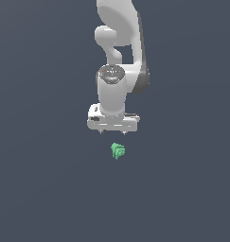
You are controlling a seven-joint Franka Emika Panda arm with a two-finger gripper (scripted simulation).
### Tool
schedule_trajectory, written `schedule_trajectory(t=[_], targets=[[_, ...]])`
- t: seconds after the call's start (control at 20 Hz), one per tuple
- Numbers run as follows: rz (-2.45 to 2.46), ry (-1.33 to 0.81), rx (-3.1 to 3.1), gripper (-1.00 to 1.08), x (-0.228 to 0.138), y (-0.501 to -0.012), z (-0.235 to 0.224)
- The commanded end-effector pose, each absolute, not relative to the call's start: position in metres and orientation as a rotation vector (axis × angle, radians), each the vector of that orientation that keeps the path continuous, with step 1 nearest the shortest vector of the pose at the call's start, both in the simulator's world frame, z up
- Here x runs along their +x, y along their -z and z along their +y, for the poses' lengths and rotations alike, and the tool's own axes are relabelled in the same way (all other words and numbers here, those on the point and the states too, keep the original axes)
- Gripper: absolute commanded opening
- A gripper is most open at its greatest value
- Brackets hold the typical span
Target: Pick up the object and move it to a goal position.
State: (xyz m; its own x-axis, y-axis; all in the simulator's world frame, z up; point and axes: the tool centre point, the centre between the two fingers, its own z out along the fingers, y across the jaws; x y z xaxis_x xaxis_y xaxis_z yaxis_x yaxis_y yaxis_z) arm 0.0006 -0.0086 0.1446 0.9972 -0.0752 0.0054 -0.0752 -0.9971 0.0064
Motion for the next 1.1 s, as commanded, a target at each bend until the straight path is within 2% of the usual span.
schedule_trajectory(t=[0.0, 0.5, 1.05], targets=[[-0.132, -0.015, 3.131, 1.0, 0.002, -0.146, -0.008], [-0.033, -0.011, 3.133, 1.0, 0.005, -0.141, -0.007], [0.34, -0.003, 3.113, 1.0, 0.016, -0.122, 0.0]])
